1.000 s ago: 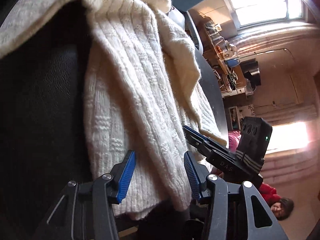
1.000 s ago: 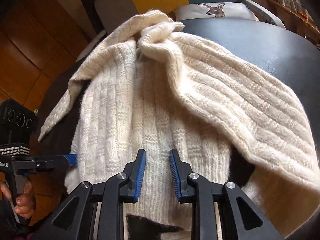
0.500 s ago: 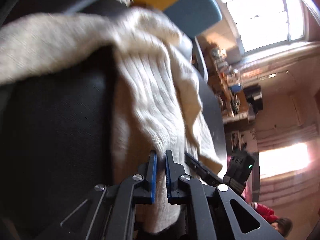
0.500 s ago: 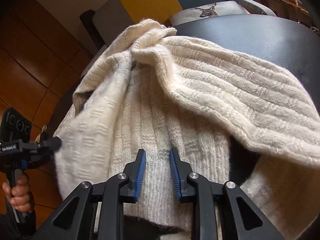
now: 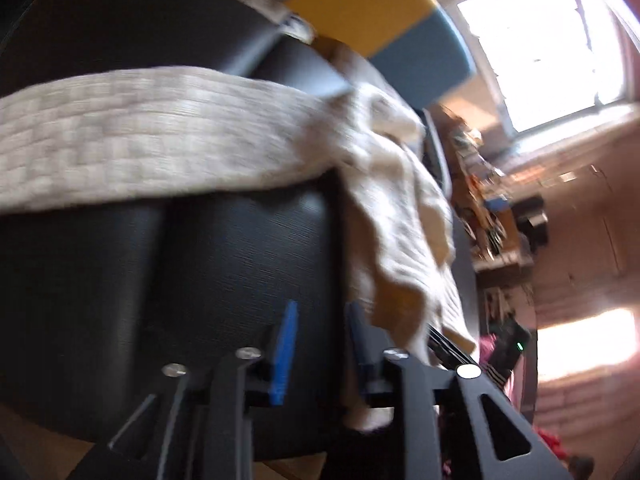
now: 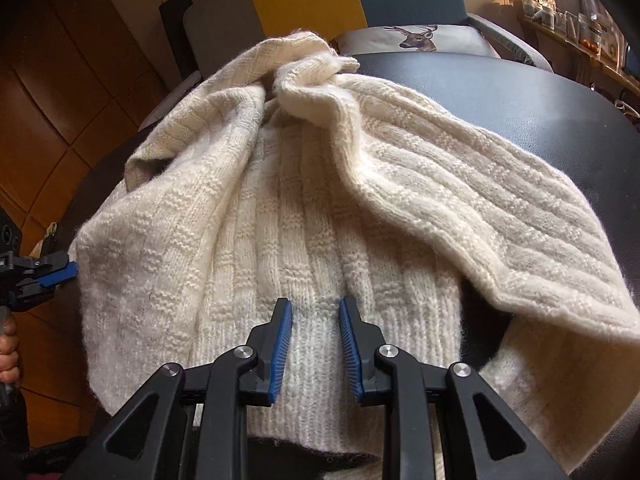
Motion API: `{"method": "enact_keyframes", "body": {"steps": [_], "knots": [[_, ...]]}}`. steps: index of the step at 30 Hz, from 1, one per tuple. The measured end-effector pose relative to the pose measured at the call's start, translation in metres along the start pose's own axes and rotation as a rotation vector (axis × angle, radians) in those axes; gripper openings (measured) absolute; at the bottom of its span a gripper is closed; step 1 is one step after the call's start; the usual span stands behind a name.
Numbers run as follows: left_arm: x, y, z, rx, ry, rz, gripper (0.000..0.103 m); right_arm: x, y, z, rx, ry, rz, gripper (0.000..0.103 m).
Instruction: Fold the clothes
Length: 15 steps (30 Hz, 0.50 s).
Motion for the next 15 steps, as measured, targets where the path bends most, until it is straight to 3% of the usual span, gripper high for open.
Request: {"method": "enact_keyframes", "body": {"steps": [1, 3, 8, 9, 10, 11, 12, 15], "knots": [[-0.001, 0.002, 0.0, -0.009, 0.003, 0.01, 0.054, -0.001, -0.001, 0.0, 0.0, -0.001, -0.003, 0.026], [-0.004, 0.014, -0.013, -0.01, 0.054, 0.025, 0.055, -0.003, -0.002, 0.0, 0.008, -0.001, -0.011, 0.027], [-0.001, 0.046, -0.043, 0.102, 0.242, 0.026, 0.058, 0.01, 0.003, -0.007, 0.036, 0.007, -0.025, 0.027], [-0.002, 0.049, -0.044, 0.132, 0.268, 0.035, 0.053, 0.012, 0.005, -0.004, 0.038, 0.006, -0.028, 0.027], [-0.003, 0.052, -0.044, 0.16, 0.285, 0.046, 0.027, 0.013, 0.007, -0.002, 0.039, 0.004, -0.029, 0.027], [-0.002, 0.052, -0.041, 0.175, 0.278, 0.047, 0.011, 0.013, 0.007, -0.001, 0.036, 0.0, -0.024, 0.027], [0.0, 0.049, -0.037, 0.177, 0.253, 0.04, 0.007, 0.014, 0.007, 0.0, 0.033, -0.004, -0.02, 0.027], [0.006, 0.036, -0.021, 0.192, 0.183, 0.013, 0.006, 0.015, 0.007, 0.003, 0.021, -0.031, 0.001, 0.027]]}}
Point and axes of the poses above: each gripper's, at about its wrist camera, not at the fingertips, and y roughly the way its jaws point, z to its left, x to its top, the point moved 2 cm from there along y, roughly the way its jaws point, and after that the axes turned 5 degrees about -x, right-handed, at the moved point
